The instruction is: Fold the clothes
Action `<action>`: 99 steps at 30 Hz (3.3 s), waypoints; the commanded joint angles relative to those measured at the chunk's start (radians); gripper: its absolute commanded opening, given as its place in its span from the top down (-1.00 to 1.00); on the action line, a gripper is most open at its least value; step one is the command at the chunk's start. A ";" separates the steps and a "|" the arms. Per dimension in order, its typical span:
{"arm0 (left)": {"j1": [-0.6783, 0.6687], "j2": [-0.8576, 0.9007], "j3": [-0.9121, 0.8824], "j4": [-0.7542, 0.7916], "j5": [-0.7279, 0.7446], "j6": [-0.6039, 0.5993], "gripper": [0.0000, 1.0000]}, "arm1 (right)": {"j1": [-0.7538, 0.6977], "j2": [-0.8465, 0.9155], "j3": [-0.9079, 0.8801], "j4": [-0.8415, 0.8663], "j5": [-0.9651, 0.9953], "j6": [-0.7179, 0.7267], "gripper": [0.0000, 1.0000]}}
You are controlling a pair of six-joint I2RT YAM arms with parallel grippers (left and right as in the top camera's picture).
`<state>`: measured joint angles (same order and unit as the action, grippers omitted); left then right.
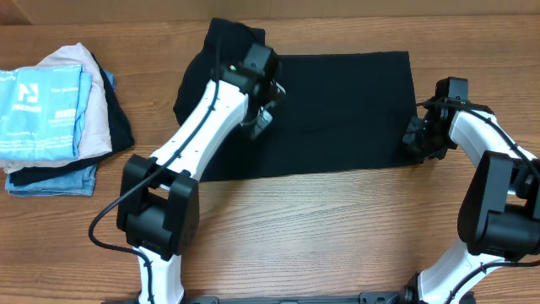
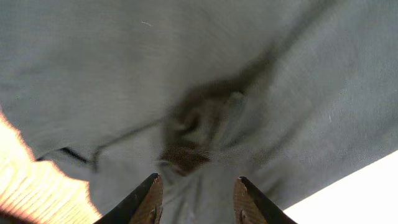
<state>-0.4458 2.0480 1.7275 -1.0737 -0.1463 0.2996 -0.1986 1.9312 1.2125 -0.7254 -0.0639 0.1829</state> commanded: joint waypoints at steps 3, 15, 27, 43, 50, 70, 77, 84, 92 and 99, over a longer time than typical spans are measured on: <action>-0.025 -0.006 -0.165 0.105 -0.074 0.109 0.14 | -0.020 0.044 -0.016 -0.001 0.036 0.000 0.35; -0.024 -0.006 -0.229 0.237 -0.179 0.165 0.19 | -0.020 0.044 -0.016 -0.002 0.036 0.000 0.35; -0.019 -0.006 -0.228 0.198 -0.179 0.359 -0.61 | -0.020 0.044 -0.016 -0.002 0.036 0.000 0.35; 0.030 -0.006 -0.228 0.223 -0.122 0.482 0.92 | -0.020 0.044 -0.016 -0.002 0.036 0.000 0.35; 0.036 -0.006 -0.227 0.327 -0.227 0.424 0.92 | -0.020 0.044 -0.016 -0.002 0.036 0.000 0.35; 0.144 -0.006 -0.222 0.689 -0.052 0.241 0.38 | -0.020 0.044 -0.016 -0.001 0.035 0.000 0.34; 0.162 -0.076 0.137 0.159 0.032 -0.036 0.48 | -0.020 0.044 -0.016 0.001 0.036 0.000 0.31; 0.279 -0.073 0.072 -0.099 0.273 0.045 -0.25 | -0.020 0.044 -0.016 0.011 0.010 0.000 0.26; 0.118 -0.024 0.067 -0.039 0.100 0.198 -0.26 | -0.020 0.044 -0.016 0.010 0.010 0.000 0.26; 0.075 0.130 0.066 0.016 0.000 0.200 -0.22 | -0.020 0.044 -0.016 0.010 0.010 0.000 0.25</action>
<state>-0.3737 2.1021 1.8046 -1.0649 -0.0551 0.4789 -0.2008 1.9312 1.2125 -0.7208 -0.0814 0.1825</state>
